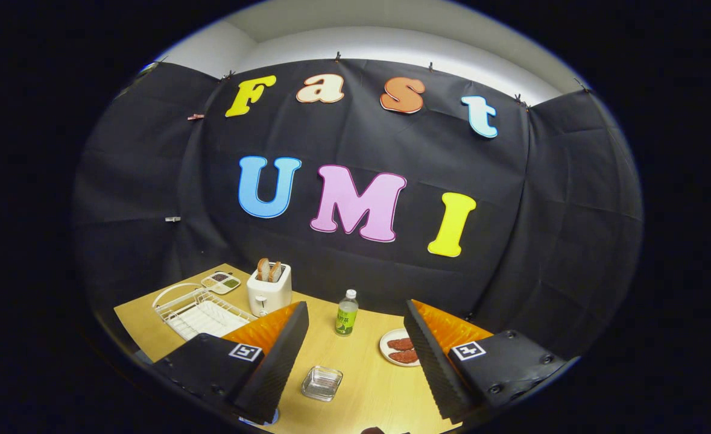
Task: Take the plate from the dish rack, then take the spoon from the basket and place it into the plate.
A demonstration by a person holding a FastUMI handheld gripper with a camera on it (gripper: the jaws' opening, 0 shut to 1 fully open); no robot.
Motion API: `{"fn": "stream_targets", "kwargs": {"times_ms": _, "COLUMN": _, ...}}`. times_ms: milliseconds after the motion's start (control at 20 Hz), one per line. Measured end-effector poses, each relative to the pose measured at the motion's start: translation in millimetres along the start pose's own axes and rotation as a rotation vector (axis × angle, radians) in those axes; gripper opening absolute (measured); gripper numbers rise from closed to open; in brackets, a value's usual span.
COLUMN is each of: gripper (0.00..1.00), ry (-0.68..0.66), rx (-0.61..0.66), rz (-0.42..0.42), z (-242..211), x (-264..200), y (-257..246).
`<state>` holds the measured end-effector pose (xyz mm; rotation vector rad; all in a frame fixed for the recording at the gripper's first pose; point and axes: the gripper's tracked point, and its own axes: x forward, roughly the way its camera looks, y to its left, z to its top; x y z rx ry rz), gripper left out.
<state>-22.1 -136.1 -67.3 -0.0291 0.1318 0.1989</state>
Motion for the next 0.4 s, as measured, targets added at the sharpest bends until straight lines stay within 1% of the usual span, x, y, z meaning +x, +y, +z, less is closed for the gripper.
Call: {"fn": "stream_targets", "kwargs": {"times_ms": 400, "gripper": 0.98, "ry": 0.003, "rx": 0.012, "rz": 0.013, "z": -10, "x": 6, "y": -13}}
